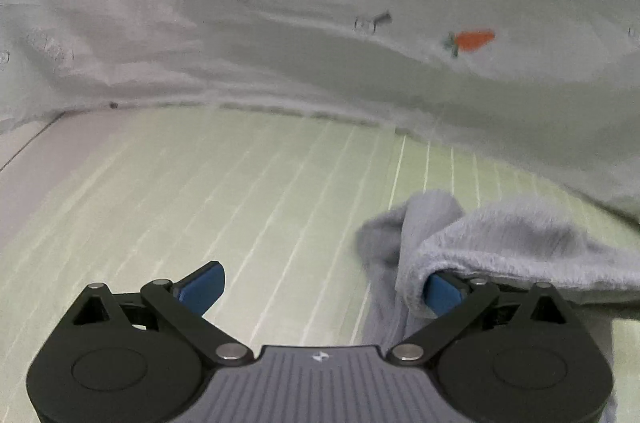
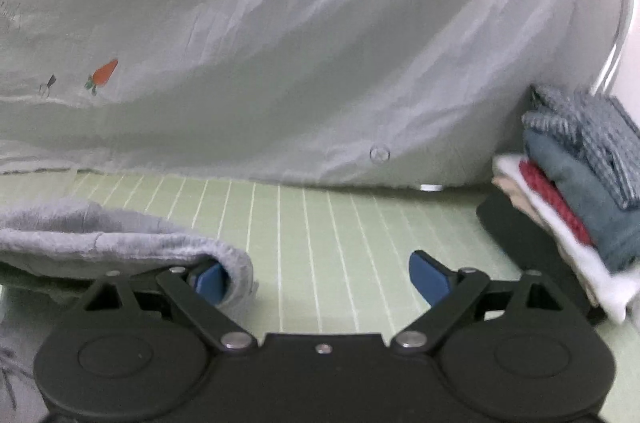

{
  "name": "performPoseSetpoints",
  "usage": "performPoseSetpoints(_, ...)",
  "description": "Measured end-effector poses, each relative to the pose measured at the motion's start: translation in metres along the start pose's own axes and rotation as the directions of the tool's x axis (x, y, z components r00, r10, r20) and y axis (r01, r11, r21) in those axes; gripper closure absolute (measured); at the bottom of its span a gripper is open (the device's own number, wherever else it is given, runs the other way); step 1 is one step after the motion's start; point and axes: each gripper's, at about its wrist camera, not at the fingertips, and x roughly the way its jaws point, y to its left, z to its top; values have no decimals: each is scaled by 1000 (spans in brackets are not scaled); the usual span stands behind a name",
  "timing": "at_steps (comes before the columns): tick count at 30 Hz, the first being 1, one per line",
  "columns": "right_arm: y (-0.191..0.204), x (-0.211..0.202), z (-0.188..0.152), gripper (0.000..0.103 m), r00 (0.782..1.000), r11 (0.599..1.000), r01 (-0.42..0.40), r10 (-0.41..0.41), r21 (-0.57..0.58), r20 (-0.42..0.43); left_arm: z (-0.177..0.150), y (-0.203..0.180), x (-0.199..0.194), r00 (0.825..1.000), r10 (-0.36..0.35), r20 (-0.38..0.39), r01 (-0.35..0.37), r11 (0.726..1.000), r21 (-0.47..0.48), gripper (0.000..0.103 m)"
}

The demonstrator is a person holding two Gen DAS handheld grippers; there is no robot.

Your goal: Fold clothes

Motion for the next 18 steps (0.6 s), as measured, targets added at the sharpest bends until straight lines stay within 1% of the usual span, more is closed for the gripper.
performPoseSetpoints(4, 0, 4, -17, 10, 999, 1000, -7, 7, 2, -51, -20, 4, 1, 999, 8, -45, -7, 1000, 15, 2)
performPoseSetpoints(11, 1, 8, -43, 10, 992, 1000, -22, 20, -14, -125, -35, 5, 8, 992, 10, -123, -7, 1000, 27, 2)
performPoseSetpoints(14, 4, 9, -52, 10, 989, 999, -25, 20, -29, -143, -40, 4, 10, 989, 16, -149, -10, 999, 39, 2)
performPoseSetpoints(18, 7, 9, -61, 10, 986, 998, -28, 19, -51, -164, -45, 0, 10, 987, 24, -157, -11, 996, 85, 2)
